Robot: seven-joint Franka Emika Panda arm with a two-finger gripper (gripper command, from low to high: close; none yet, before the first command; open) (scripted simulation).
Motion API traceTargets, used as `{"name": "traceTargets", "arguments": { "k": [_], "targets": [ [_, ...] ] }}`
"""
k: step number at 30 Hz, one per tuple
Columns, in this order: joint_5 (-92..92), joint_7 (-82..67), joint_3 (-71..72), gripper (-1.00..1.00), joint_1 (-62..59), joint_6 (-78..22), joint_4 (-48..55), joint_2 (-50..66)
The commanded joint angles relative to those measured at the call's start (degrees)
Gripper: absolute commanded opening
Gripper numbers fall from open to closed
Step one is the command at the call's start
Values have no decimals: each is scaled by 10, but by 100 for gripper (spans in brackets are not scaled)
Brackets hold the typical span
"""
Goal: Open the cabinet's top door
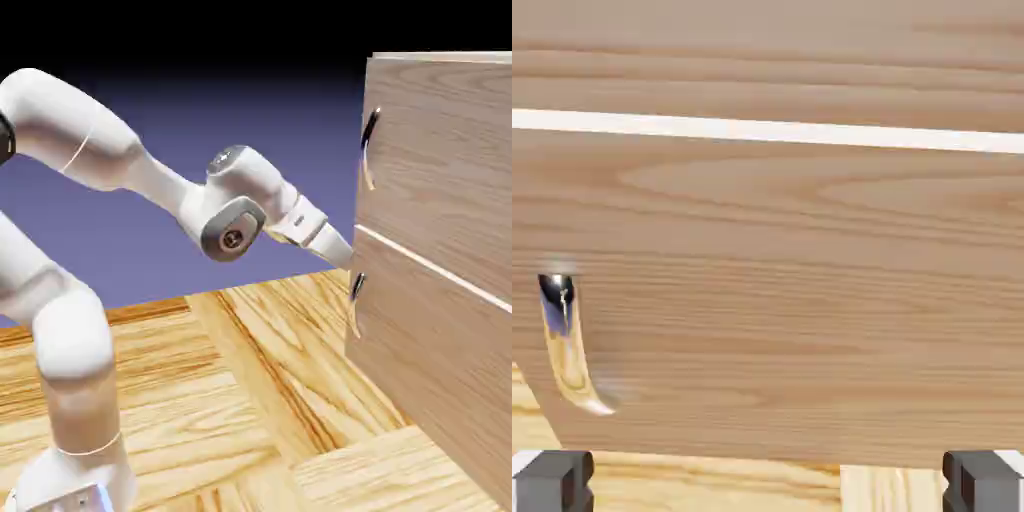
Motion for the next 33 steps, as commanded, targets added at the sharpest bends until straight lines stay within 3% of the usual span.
{"name": "traceTargets", "arguments": {
  "k": [1, 33],
  "targets": [
    [25, -18, 10, 0, -9, 0, 6, -2],
    [822, -592, 331, 0, -310, -12, 200, -81]
  ]
}}
